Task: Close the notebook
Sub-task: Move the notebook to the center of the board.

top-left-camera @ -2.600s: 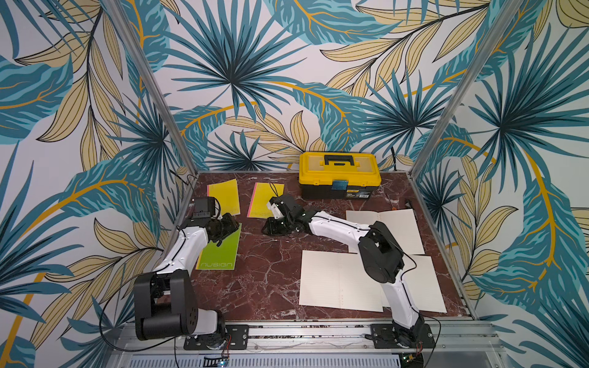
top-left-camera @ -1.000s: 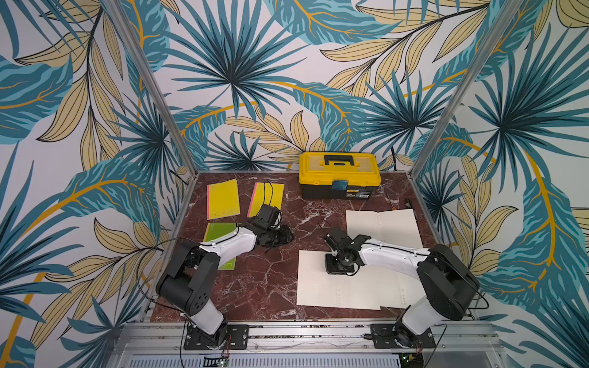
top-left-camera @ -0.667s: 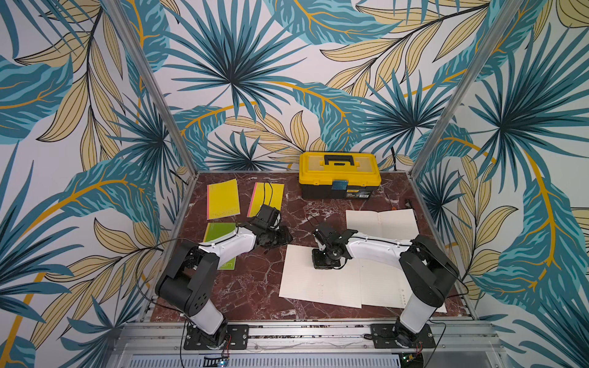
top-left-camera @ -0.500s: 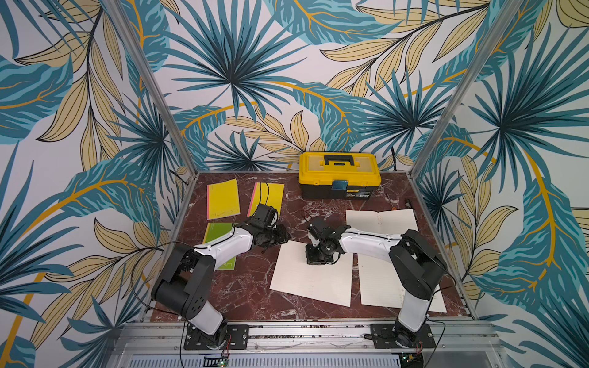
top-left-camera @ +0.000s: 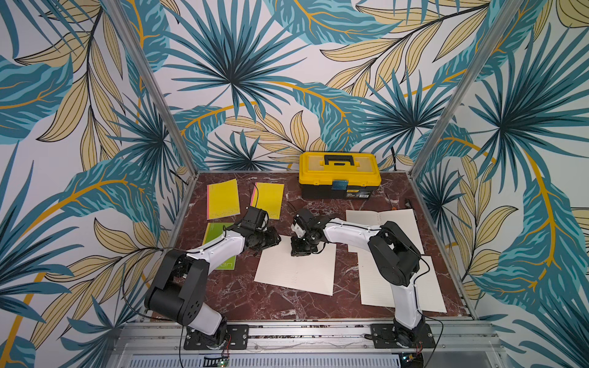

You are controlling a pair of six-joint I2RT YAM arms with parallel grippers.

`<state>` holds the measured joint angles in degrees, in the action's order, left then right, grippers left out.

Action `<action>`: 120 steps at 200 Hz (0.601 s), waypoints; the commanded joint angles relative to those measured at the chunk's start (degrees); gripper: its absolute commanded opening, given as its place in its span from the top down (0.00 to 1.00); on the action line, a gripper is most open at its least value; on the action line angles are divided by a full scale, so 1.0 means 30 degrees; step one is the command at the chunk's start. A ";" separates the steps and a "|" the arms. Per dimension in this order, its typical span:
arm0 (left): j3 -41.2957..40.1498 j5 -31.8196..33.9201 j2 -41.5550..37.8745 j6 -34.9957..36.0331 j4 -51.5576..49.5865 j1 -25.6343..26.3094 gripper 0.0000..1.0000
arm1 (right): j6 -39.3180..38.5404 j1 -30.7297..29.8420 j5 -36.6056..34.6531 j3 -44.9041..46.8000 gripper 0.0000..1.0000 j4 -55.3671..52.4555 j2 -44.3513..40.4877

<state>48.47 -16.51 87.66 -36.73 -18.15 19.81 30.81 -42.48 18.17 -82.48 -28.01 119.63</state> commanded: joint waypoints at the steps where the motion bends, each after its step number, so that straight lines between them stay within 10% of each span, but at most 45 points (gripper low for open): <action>1: -0.0273 0.0271 -0.0246 0.0462 -0.0261 -0.0360 0.55 | -0.1146 0.0034 -0.1616 0.0008 0.83 -0.2221 0.2087; 120: -0.0606 0.1263 -0.1097 0.1926 -0.1791 -0.2285 0.52 | -0.3765 0.1299 -0.1986 -0.1999 0.77 -0.3140 0.0780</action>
<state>47.11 -13.89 84.93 -32.91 -22.74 14.26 20.62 -38.87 17.12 -92.25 -34.37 124.53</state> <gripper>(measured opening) 0.474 0.221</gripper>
